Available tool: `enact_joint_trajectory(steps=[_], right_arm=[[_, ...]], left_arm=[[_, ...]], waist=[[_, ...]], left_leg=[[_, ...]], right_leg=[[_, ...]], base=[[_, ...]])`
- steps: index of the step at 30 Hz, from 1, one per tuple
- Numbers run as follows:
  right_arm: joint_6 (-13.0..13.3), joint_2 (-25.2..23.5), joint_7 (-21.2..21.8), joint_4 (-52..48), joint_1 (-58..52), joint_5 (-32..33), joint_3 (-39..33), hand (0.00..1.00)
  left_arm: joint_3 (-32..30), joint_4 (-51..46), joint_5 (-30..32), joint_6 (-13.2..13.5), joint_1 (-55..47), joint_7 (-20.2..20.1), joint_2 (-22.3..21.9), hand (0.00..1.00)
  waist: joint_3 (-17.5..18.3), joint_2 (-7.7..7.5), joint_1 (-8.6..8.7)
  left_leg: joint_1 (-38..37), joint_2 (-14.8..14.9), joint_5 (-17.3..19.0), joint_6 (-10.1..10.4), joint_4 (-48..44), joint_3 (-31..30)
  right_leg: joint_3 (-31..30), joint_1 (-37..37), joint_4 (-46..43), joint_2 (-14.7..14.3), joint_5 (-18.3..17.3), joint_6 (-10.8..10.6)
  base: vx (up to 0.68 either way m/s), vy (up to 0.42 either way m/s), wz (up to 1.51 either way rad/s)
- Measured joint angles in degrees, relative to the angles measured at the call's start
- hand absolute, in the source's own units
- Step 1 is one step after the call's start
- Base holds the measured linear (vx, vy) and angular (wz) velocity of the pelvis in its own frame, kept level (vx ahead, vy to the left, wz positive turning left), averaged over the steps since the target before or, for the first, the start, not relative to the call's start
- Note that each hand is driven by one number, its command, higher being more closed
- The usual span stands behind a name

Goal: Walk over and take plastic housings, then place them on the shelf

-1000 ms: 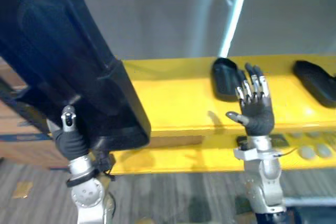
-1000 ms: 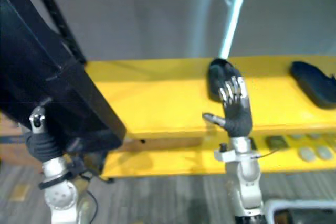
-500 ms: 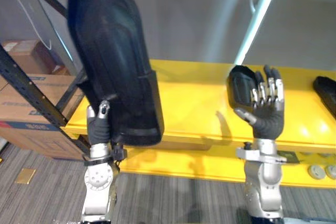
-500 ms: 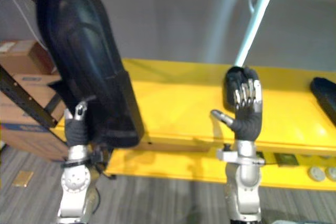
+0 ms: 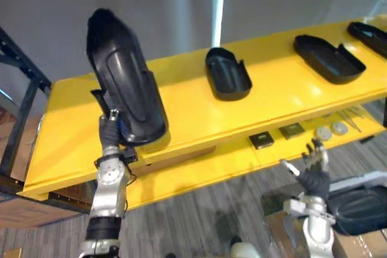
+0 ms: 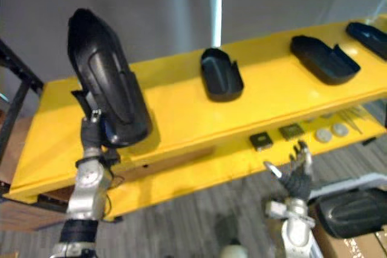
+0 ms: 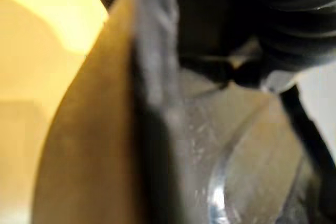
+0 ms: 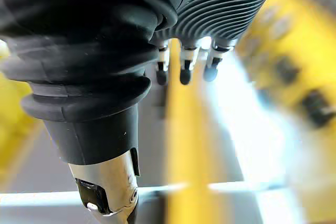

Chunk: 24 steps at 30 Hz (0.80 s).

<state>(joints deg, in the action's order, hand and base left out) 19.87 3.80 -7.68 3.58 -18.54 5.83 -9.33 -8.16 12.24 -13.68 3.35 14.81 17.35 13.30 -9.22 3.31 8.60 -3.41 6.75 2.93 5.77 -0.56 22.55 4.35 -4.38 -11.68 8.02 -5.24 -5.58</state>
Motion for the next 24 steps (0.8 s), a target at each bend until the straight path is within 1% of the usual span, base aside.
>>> enact_joint_trajectory(steps=[1, 2, 3, 4, 5, 7, 8, 9, 10, 11, 12, 13, 14, 15, 18, 21, 24], right_arm=[[0.06, 0.01, -0.85, 0.54, -0.55, 0.06, 0.36, 0.00], [0.12, 0.00, -1.33, 0.64, -0.47, 0.07, 0.58, 0.00], [0.32, 0.01, -2.03, 0.99, -0.23, 0.06, 0.88, 0.00], [0.32, 0.05, -3.05, 1.58, 0.56, 0.10, 1.55, 0.00], [0.32, 0.16, -3.73, 1.74, 0.93, 0.11, 2.00, 0.00], [0.29, 0.37, -5.05, 3.28, 1.68, 0.21, 3.11, 0.00], [0.26, 0.42, -5.14, 3.96, 1.86, 0.30, 3.26, 0.00], [0.01, 0.60, -5.37, 5.38, 1.86, 0.80, 3.43, 0.00], [-0.01, 0.75, -5.53, 6.25, 2.02, 1.18, 3.62, 0.00], [-0.34, 0.94, -5.60, 7.58, 2.43, 2.20, 3.91, 0.00], [-0.78, 1.02, -5.31, 9.16, 3.05, 2.85, 3.92, 0.00], [-1.12, 1.14, -4.93, 10.03, 3.33, 3.03, 3.94, 0.00], [-1.58, 1.69, -4.72, 11.46, 3.74, 3.24, 4.23, 0.00], [-1.81, 2.20, -4.45, 12.17, 3.86, 3.79, 4.61, 0.00], [-2.63, 3.52, -3.13, 14.77, 5.63, 5.16, 4.82, 0.00], [-3.04, 4.32, -0.47, 17.88, 7.05, 6.92, 4.99, 0.00], [-3.95, 4.69, 1.03, 20.10, 7.77, 7.52, 5.16, 0.00]], left_arm=[[-0.11, 0.69, -1.49, -0.92, 1.81, 0.40, 0.10, 1.00], [-0.12, 1.00, -1.99, -1.20, 2.77, 0.60, 0.29, 1.00], [-0.09, 2.33, -2.80, -1.69, 5.31, 1.04, 0.89, 1.00], [0.08, 3.48, -4.17, -2.91, 7.77, 1.60, 2.20, 1.00], [0.07, 4.22, -4.46, -3.40, 9.04, 1.93, 2.70, 1.00], [0.37, 7.18, -4.45, -6.06, 12.87, 2.91, 4.28, 1.00], [0.45, 7.36, -4.05, -6.34, 13.42, 3.00, 4.56, 1.00], [0.78, 7.08, -3.64, -7.25, 15.13, 3.58, 5.31, 1.00], [0.92, 7.35, -3.91, -7.72, 16.19, 3.77, 5.74, 1.00], [1.68, 8.45, -3.98, -9.09, 18.46, 3.91, 6.95, 1.00], [2.61, 9.51, -3.98, -9.93, 20.57, 3.79, 8.30, 1.00], [3.00, 9.93, -3.99, -10.39, 21.49, 3.71, 8.90, 1.00], [3.73, 10.92, -3.95, -11.59, 23.79, 3.52, 9.61, 1.00], [4.54, 11.80, -3.96, -12.15, 25.39, 3.31, 10.33, 1.00], [6.79, 14.23, -3.88, -14.33, 30.86, 1.70, 13.27, 1.00], [9.16, 15.03, -3.79, -16.04, 35.14, -0.73, 16.43, 1.00], [9.82, 16.34, -3.79, -17.25, 37.31, -3.11, 17.70, 1.00]], waist=[[-0.75, 0.04, 0.05], [-1.22, -0.09, 0.04], [-2.67, -0.53, 0.04], [-3.92, -1.12, 0.05], [-4.51, -1.39, 0.03], [-6.28, -2.19, -0.03], [-7.01, -2.40, -0.04], [-7.94, -2.46, -0.47], [-8.17, -2.46, -0.62], [-8.98, -2.41, -0.69], [-9.76, -2.41, -0.96], [-9.76, -2.41, -1.06], [-9.91, -2.37, -1.38], [-9.96, -2.38, -1.60], [-12.46, -2.52, -1.58], [-13.57, -2.75, -1.64], [-13.81, -2.83, -1.67]], left_leg=[[0.78, -0.02, -0.04, -0.04, -0.13, 0.00], [1.33, -0.05, -0.18, -0.12, -0.16, 0.04], [1.86, -0.11, -0.47, -0.19, -0.25, 0.00], [2.84, -0.16, -0.63, -0.31, -0.49, 0.01], [3.70, -0.19, -0.67, -0.31, -0.62, 0.07], [5.71, -0.41, -0.91, -0.49, -1.04, 0.12], [5.67, -0.47, -0.92, -0.50, -1.11, 0.14], [5.93, -0.54, -0.93, -0.50, -1.43, 0.19], [6.59, -0.55, -0.93, -0.50, -1.73, 0.23], [6.73, -0.54, -0.94, -0.51, -2.07, 0.26], [6.87, -0.52, -0.94, -0.51, -2.25, 0.26], [7.37, -0.48, -0.94, -0.51, -2.42, 0.26], [8.25, -0.41, -0.94, -0.51, -2.98, 0.23], [8.99, -0.38, -0.94, -0.51, -3.46, 0.25], [9.42, -0.35, -0.94, -0.51, -4.17, 0.09], [11.06, -0.42, -1.05, -0.62, -4.03, 0.03], [11.47, -0.54, -1.35, -0.74, -3.98, -0.16]], right_leg=[[-0.04, -1.04, -0.58, 0.09, -0.06, 0.00], [-0.13, -1.69, -0.94, 0.13, -0.07, 0.02], [-0.22, -2.41, -1.42, 0.25, -0.07, 0.02], [-0.29, -3.78, -2.19, 0.39, -0.11, 0.09], [-0.41, -4.52, -2.49, 0.44, -0.11, 0.09], [-0.62, -7.01, -3.53, 0.80, -0.07, 0.02], [-0.75, -7.06, -3.76, 0.85, -0.07, 0.02], [-1.00, -7.30, -4.03, 0.93, -0.07, 0.02], [-1.04, -7.61, -4.17, 0.99, -0.07, 0.02], [-1.00, -7.76, -4.23, 1.06, -0.07, 0.02], [-1.01, -7.97, -4.48, 1.08, -0.07, 0.03], [-1.01, -8.42, -4.66, 1.08, -0.08, 0.04], [-0.99, -9.07, -4.77, 1.12, -0.08, 0.05], [-0.98, -9.61, -4.93, 1.20, -0.08, 0.05], [-0.60, -9.78, -5.73, 1.46, -0.19, 0.22], [-0.22, -11.59, -6.30, 1.65, -0.30, 0.34], [0.01, -12.06, -6.75, 1.82, -0.30, 0.34]], base=[[-0.06, -0.026, -0.02], [-0.06, -0.020, 0.05], [-0.08, -0.024, 0.05], [-0.09, -0.028, 0.05], [-0.09, -0.029, 0.04], [-0.06, -0.024, 0.04], [0.00, 0.000, 0.00], [0.00, 0.000, 0.00], [0.01, 0.001, 0.05], [0.01, -0.004, 0.06], [0.01, -0.008, 0.06], [0.01, -0.015, 0.04], [0.00, -0.014, 0.05], [0.01, -0.019, 0.09], [-0.01, -0.013, 0.08], [-0.04, -0.014, 0.07], [-0.01, -0.013, 0.07]])
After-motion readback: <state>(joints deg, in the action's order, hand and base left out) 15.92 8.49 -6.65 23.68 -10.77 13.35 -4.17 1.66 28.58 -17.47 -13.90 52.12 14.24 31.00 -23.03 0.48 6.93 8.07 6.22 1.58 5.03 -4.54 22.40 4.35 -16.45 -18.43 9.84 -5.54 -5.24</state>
